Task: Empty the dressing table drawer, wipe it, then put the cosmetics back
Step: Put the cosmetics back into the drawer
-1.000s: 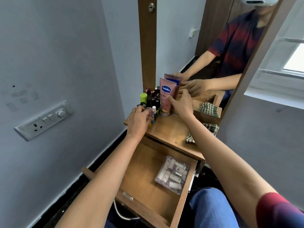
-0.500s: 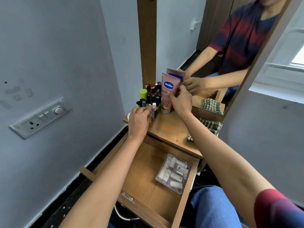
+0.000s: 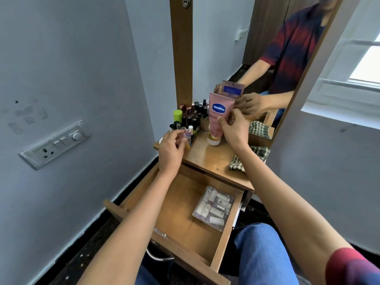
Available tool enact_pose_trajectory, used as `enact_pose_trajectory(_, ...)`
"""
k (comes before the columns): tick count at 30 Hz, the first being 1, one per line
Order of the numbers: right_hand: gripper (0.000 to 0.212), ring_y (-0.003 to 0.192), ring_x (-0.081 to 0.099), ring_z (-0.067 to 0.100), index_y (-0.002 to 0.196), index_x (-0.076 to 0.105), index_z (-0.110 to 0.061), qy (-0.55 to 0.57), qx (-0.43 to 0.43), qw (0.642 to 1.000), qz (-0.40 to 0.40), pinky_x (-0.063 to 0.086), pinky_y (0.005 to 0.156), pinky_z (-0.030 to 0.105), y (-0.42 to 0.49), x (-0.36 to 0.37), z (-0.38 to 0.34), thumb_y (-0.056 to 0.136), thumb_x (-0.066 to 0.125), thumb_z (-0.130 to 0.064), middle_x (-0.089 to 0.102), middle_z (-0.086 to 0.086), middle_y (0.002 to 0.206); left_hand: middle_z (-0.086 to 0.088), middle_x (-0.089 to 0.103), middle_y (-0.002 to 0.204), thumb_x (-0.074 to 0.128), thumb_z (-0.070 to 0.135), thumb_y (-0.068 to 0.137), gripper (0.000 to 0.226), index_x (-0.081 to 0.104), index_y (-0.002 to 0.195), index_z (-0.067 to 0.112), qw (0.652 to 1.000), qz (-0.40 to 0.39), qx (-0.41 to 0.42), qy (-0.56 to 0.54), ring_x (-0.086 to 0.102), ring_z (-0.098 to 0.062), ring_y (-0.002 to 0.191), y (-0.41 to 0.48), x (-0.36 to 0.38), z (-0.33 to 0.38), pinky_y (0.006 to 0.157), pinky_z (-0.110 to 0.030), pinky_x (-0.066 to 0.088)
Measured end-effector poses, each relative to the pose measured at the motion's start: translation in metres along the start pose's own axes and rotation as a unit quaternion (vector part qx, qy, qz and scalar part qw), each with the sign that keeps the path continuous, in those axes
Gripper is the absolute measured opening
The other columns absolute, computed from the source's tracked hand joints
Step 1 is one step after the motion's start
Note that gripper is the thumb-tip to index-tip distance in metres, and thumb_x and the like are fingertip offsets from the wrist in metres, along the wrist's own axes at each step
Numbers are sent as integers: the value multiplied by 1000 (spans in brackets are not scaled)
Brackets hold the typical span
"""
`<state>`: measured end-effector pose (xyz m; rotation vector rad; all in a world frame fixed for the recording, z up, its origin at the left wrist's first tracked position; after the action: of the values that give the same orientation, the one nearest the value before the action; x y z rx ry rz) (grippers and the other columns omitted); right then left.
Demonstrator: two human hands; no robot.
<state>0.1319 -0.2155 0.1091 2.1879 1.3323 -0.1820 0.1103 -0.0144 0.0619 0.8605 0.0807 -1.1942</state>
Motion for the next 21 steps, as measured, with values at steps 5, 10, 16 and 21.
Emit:
enact_pose_trajectory(5,17,79,58,4,101,56,-11,62,-15,998,-19,48,68,21,-28,-14,-5,91,61,-24,63,-1,95,7,64,101,64,20,91,18,65,108,13,993,60,-77,-70,62,-6,88,-31,-33,-5,82,-19,50)
enact_pose_trajectory(10,19,98,64,18,109,57,-12,70,-11,982,-177,56,80,33,-71,-14,-6,95,58,-24,66,3,108,1,66,107,62,23,92,19,64,108,14,976,84,-182,-82,60,-6,90,-71,-67,-25,71,-4,42)
enact_pose_trajectory(16,31,95,61,20,119,48,-10,-99,-26,919,-380,53,77,35,-134,4,5,91,59,-15,62,4,108,6,63,107,62,23,92,22,63,113,14,959,107,-251,-78,59,-6,93,-101,-97,-33,76,-14,44)
enact_pose_trajectory(21,36,94,58,19,118,50,-10,-157,-32,869,-469,49,78,33,-169,22,15,85,63,-14,60,3,106,6,63,108,63,20,92,22,63,113,17,957,106,-259,-68,59,-6,91,-114,-105,-34,79,-20,49)
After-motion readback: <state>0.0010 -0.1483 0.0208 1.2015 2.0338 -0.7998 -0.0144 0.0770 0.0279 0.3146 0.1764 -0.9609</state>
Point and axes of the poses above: each hand's wrist, its own y-axis towards the middle knuckle, its own x-axis out of the palm, z = x × y, the point moved 1 cm from there along y, towards the middle knuckle
